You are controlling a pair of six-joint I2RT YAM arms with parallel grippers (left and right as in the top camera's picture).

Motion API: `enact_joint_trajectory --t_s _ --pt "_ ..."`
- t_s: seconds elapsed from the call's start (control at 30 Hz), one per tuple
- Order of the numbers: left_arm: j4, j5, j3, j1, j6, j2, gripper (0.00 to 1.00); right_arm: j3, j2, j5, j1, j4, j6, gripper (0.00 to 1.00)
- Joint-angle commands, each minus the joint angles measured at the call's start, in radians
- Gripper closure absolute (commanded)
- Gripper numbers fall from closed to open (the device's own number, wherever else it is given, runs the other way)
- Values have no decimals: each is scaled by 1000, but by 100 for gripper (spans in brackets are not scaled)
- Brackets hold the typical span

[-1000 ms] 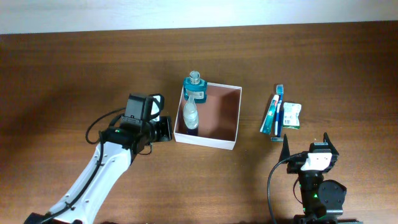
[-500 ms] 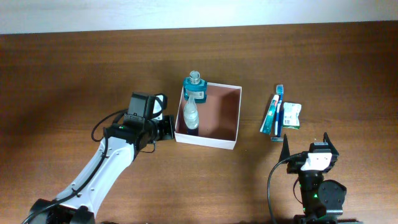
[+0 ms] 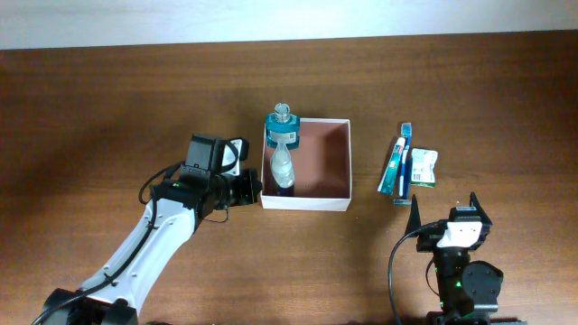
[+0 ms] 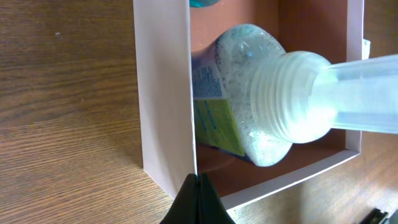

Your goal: Pack container

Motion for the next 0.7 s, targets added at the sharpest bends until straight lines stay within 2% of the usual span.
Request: enact_joint_trajectory --t_s 0.0,0.13,0.3,0.5,0.67 --pt "-6 41 -7 -3 -6 4 99 -5 -8 -2 -6 -6 -3 2" --pt "-19 -31 -7 -3 -6 -55 99 -5 -8 -2 -6 -6 -3 2" --pt "-53 -92 -6 -25 -6 -214 100 -5 -8 -2 -6 -6 -3 2" --pt "-78 -266 0 -182 -5 -365 99 -5 -8 -2 -6 -6 -3 2" --pt "-123 -375 91 -329 5 -374 99 -5 -8 -2 -6 -6 -3 2"
